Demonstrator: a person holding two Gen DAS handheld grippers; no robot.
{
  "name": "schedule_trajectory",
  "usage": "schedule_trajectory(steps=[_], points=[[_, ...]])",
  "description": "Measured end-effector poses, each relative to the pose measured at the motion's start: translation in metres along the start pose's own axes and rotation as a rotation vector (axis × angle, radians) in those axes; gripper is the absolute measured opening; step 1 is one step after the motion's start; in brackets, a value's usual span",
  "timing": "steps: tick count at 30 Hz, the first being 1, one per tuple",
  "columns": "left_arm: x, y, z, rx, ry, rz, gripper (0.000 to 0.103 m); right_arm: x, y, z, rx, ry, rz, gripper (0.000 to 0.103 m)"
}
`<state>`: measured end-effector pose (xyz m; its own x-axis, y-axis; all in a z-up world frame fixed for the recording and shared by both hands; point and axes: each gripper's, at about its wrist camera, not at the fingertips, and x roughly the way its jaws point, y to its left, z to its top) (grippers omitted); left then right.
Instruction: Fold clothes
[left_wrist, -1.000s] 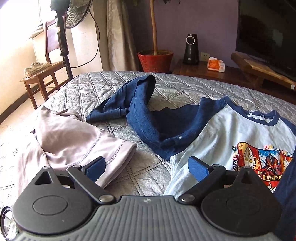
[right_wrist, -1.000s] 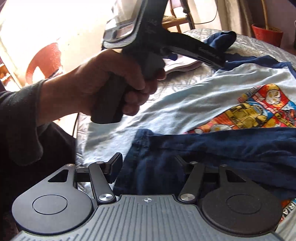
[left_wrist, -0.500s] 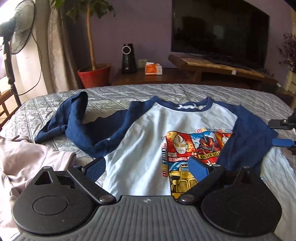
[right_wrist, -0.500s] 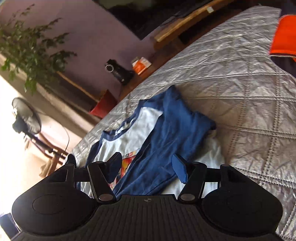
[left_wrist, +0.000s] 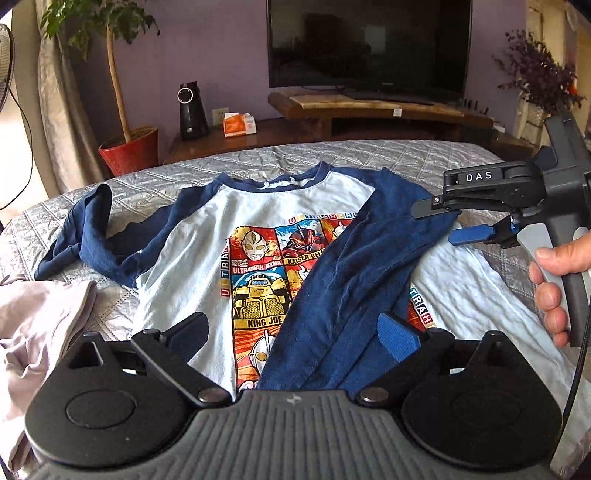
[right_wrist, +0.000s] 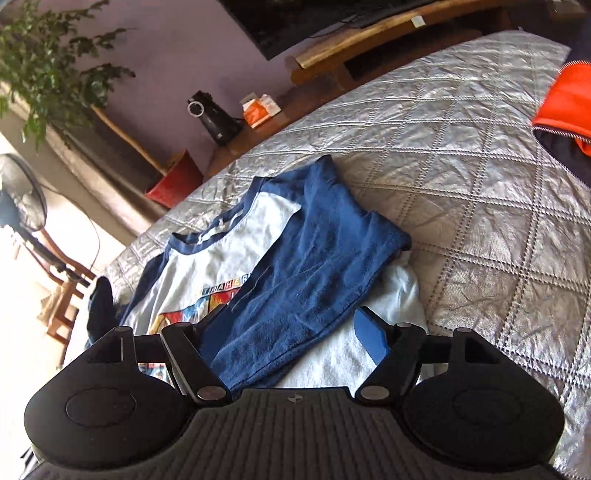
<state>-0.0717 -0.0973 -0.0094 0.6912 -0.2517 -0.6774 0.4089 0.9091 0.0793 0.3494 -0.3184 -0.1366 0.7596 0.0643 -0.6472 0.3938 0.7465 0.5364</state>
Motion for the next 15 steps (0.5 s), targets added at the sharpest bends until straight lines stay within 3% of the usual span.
schedule_trajectory(steps=[8,15], points=[[-0.021,-0.056,-0.029,0.315,-0.010,0.039,0.098,0.003,-0.027,0.005,0.170,-0.035,0.062,0.078],[-0.002,-0.063,-0.043,0.418,0.032,0.114,0.096,0.009,-0.030,0.009,0.196,-0.044,0.077,0.078]])
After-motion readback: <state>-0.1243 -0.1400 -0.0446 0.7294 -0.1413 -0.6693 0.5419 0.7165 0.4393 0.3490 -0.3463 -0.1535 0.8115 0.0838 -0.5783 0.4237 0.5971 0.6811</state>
